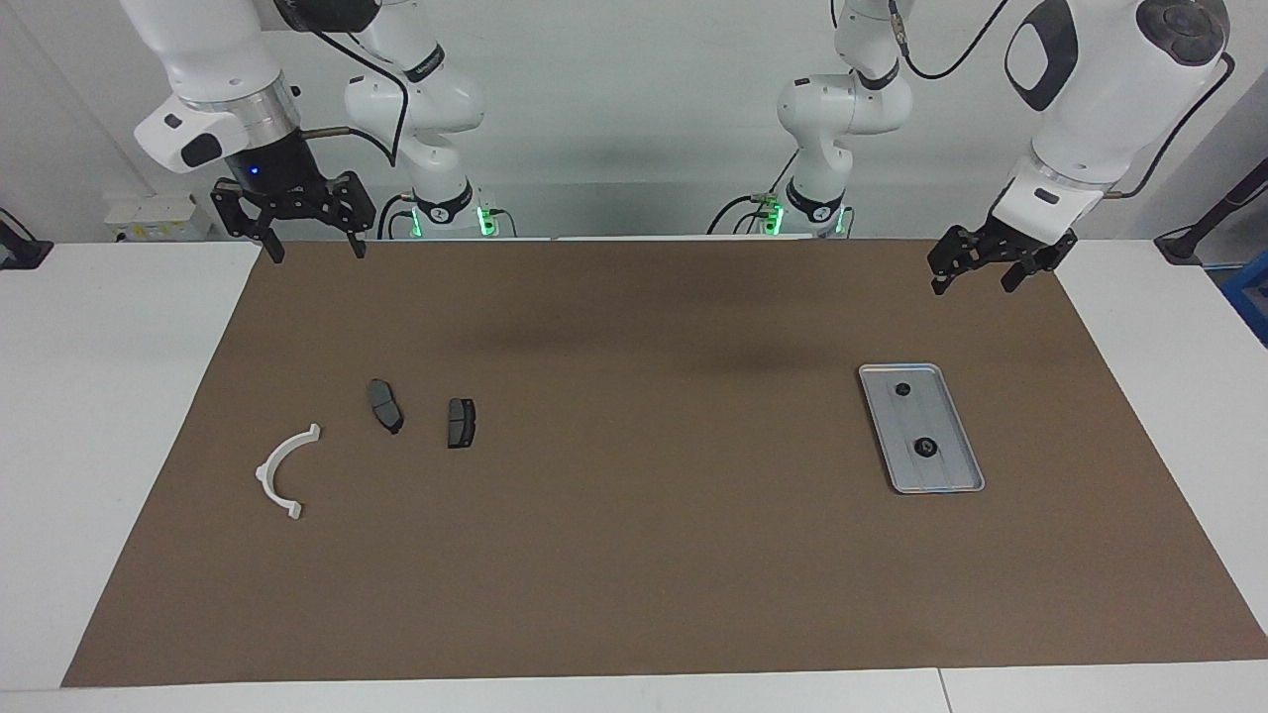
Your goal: Place bearing gear from tray to pile
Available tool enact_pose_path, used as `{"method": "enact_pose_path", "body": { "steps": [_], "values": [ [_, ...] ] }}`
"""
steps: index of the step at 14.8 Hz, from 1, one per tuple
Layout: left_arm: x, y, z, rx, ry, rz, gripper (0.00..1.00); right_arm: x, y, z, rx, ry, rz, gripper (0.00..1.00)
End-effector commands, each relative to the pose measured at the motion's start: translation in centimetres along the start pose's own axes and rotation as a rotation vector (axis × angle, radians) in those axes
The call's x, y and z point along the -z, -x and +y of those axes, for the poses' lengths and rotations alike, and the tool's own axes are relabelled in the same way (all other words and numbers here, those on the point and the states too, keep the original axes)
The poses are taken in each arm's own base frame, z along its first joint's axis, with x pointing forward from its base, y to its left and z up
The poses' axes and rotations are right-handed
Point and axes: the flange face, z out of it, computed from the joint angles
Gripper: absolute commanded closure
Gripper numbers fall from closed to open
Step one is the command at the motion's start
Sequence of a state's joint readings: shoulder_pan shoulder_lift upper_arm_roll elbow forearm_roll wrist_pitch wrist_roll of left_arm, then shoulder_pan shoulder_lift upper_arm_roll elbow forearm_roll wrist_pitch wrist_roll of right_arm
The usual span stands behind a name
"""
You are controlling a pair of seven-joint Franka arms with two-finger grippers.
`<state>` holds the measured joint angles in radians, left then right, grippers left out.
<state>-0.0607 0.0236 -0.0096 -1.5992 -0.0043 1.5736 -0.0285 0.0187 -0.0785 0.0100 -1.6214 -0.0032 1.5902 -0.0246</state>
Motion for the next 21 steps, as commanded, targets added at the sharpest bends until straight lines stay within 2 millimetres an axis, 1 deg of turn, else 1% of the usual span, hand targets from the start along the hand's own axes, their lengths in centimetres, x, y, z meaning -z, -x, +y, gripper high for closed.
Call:
{"method": "enact_pose_path", "body": {
  "steps": [1,3,7,10,11,12,13,14,16,17,18,19,20,21],
  "values": [
    [0.0,0.3,-0.1,0.005,-0.009,-0.004,0.0,0.2,0.2,0.1,0.019,-0.004,0.005,0.0],
    [0.1,0.2,-0.2,0.005,-0.009,0.002,0.0,0.2,0.2,0.1,0.019,-0.004,0.005,0.0],
    [-0.4,0.1,-0.3,0.007,-0.016,-0.021,0.0,0.2,0.2,0.1,0.019,-0.004,0.005,0.0],
    [0.0,-0.2,-0.3,0.016,-0.02,-0.004,0.0,0.2,0.2,0.1,0.019,-0.004,0.005,0.0],
    [0.0,-0.3,-0.4,0.016,-0.019,0.01,0.0,0.2,0.2,0.1,0.019,-0.004,0.005,0.0],
    [0.4,-0.6,-0.3,0.014,-0.018,0.058,0.0,0.2,0.2,0.1,0.019,-0.004,0.005,0.0],
    [-0.4,-1.0,-1.1,0.024,-0.017,0.074,0.0,0.1,0.3,0.1,0.019,-0.004,0.004,0.0],
    [-1.3,-1.6,-2.2,0.04,-0.017,0.076,0.0,0.1,0.3,0.1,0.019,-0.004,0.004,0.0],
    [-5.0,-4.3,-2.8,0.044,-0.018,0.063,0.0,0.2,0.2,0.1,0.019,-0.004,0.005,0.0],
    [-6.4,-5.4,-3.0,0.046,-0.018,0.081,0.0,0.1,0.3,0.1,0.017,-0.004,0.004,0.0],
    [-8.4,-6.7,-3.3,0.05,-0.017,0.089,0.0,0.1,0.3,0.1,0.017,-0.004,0.004,0.0],
    [-10.7,-7.4,-4.5,0.069,-0.017,0.092,0.0,0.2,0.2,0.1,0.017,-0.004,0.005,0.0],
    [-12.9,-7.6,-4.9,0.074,-0.016,0.103,0.0,0.2,0.2,0.1,0.017,-0.004,0.005,0.0],
    [-16.0,-7.8,-4.9,0.073,-0.016,0.106,0.0,0.1,0.3,0.1,0.017,-0.004,0.004,0.0]
  ]
}}
